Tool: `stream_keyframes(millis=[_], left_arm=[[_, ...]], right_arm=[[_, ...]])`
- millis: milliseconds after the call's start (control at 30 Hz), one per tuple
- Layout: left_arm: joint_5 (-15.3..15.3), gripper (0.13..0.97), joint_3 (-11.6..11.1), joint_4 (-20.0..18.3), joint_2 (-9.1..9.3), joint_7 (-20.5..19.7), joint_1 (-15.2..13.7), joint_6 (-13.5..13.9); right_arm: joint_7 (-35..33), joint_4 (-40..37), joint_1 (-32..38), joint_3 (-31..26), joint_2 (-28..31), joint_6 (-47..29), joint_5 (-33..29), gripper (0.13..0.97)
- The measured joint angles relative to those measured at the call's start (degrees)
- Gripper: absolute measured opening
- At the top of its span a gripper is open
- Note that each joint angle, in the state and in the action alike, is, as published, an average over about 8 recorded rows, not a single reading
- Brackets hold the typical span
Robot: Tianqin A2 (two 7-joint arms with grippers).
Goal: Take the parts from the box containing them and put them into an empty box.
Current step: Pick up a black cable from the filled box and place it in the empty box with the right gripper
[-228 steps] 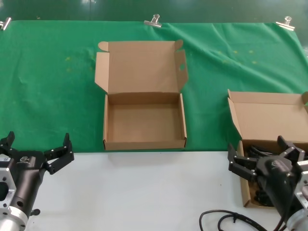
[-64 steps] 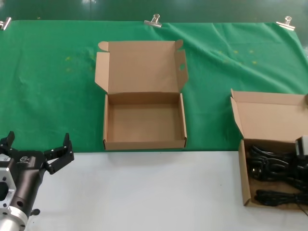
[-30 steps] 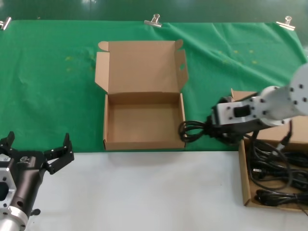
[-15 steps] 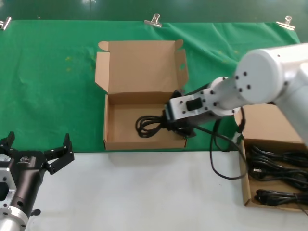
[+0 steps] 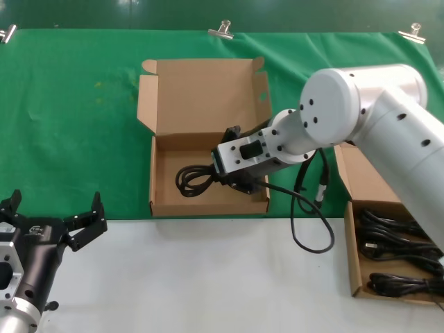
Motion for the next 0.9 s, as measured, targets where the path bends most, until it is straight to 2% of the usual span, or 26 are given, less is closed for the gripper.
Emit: stream_keyframes(millis=[467,733,900], left_arm=[[0.0,0.966,0.0,0.0,0.00,0.0,0.0,0.0],[0.0,0.966,0.0,0.0,0.00,0.0,0.0,0.0],[0.0,0.966,0.0,0.0,0.00,0.0,0.0,0.0]], right_arm=[[-4.4,-9.8,2.9,-0.2,-4.5,4.6,2.1,0.238],[-4.5,-10.5,3.4,-0.5,-4.7,4.9,2.6,0.256],[-3.8,-9.3,3.2,-0.7,-4.1,4.5,2.5,0.308]])
